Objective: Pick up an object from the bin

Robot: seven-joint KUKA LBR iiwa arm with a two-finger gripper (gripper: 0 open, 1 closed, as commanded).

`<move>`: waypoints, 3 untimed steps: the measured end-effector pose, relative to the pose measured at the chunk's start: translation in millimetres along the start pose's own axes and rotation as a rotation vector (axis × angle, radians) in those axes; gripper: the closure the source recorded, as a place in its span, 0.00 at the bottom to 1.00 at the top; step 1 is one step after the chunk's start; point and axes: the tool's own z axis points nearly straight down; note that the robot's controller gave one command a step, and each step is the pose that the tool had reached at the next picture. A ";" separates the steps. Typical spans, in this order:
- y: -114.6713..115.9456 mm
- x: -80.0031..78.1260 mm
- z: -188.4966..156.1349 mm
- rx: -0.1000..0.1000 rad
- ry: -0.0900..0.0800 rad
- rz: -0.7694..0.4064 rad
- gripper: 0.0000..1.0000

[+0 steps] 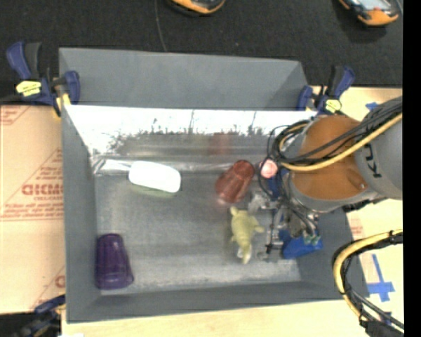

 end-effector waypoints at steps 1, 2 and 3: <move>-0.3 -0.2 -0.2 0.001 -0.001 -0.002 1.00; 0.0 0.0 0.0 0.000 0.000 -0.004 0.00; -0.1 0.0 0.1 0.000 0.000 -0.004 0.00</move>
Offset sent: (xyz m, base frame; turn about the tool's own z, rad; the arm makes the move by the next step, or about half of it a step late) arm 0.0000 0.0000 0.0000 0.0000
